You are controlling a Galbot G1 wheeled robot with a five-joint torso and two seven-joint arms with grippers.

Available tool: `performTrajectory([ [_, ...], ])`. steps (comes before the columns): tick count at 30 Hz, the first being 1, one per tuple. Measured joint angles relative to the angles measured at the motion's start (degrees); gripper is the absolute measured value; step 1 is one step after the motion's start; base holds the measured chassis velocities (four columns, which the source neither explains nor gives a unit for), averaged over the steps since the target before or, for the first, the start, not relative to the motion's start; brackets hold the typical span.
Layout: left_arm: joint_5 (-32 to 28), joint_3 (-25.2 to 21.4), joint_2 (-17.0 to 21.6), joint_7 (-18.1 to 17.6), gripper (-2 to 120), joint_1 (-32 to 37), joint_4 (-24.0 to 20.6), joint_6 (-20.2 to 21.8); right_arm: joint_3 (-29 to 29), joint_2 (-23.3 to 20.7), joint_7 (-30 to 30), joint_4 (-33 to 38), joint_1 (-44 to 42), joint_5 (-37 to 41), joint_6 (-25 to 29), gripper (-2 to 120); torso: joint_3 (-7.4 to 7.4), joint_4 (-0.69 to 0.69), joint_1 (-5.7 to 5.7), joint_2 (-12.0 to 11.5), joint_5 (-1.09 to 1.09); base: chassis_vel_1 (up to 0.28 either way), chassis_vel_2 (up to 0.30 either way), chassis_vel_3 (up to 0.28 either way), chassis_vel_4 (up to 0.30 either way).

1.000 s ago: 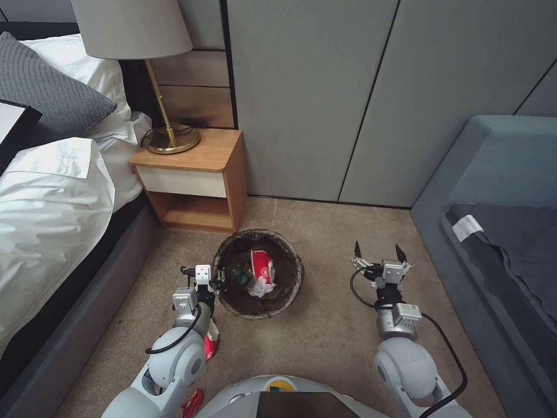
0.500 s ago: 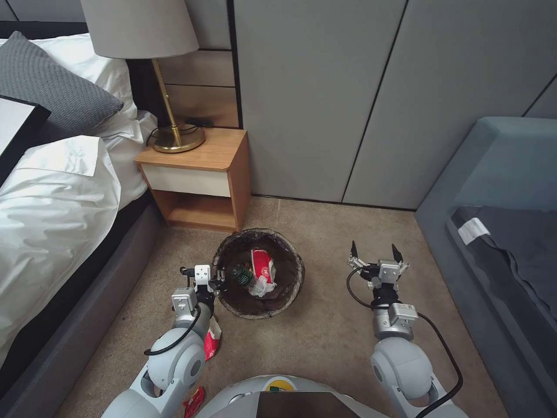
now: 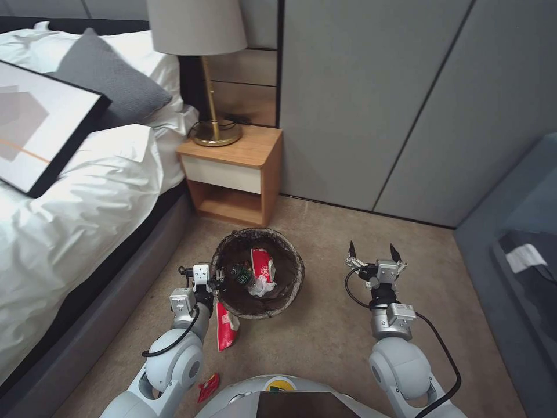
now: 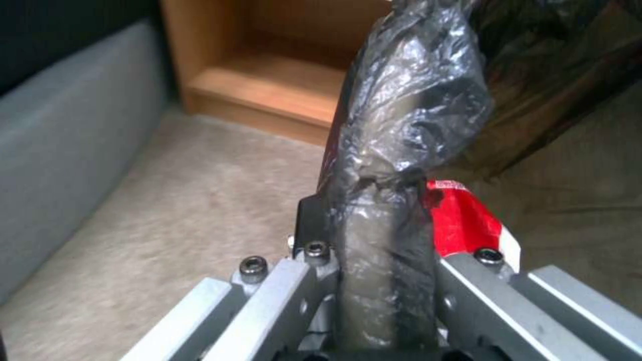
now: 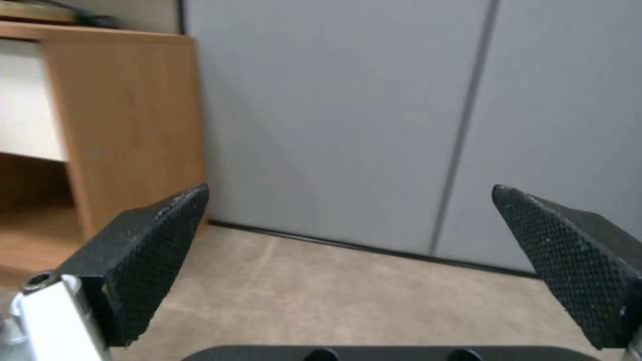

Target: Pick up the trash bin, then pick up the garbage from the floor and place it into the trash bin.

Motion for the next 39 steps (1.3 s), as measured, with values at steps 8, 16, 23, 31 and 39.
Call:
performTrajectory([
  [8, 0.0, -0.61, 0.05, 0.02, 3, 0.58, -0.73, 0.0, -0.52, -0.03, 0.08, 0.03, -0.01, -0.26, -0.07, 100, 0.0, 0.01, 0.0, 0.0, 0.0, 0.126, 0.131, 0.122, 0.116],
  [16, 0.21, -0.74, -0.2, 0.04, 3, 0.89, -0.99, 0.0, -0.61, -0.21, 0.17, 0.15, -0.13, -0.3, -0.09, 100, 0.01, -0.01, 0.0, 0.0, 0.0, 0.125, 0.123, 0.131, 0.112],
  [23, 0.78, -0.65, -0.6, 0.07, 3, 1.19, -1.02, -0.04, -0.53, -0.52, 0.31, 0.34, -0.32, -0.3, -0.05, 100, 0.01, 0.0, 0.0, 0.0, 0.0, 0.12, 0.127, 0.122, 0.119],
  [31, 2.09, -0.7, -0.73, 0.15, 3, 1.54, -1.02, -0.42, -0.54, -0.57, 0.79, 0.38, -0.13, -0.31, -0.05, 100, 0.0, 0.02, 0.0, 0.0, 0.0, 0.099, 0.097, 0.09, 0.096],
  [39, 2.44, -0.69, -0.74, 0.33, 3, 1.72, -1.0, -0.45, -0.48, -0.72, 1.51, 0.33, -0.13, -0.31, -0.67, 100, 0.0, -0.02, 0.0, 0.0, 0.0, 0.0, 0.0, 0.0, 0.0],
])
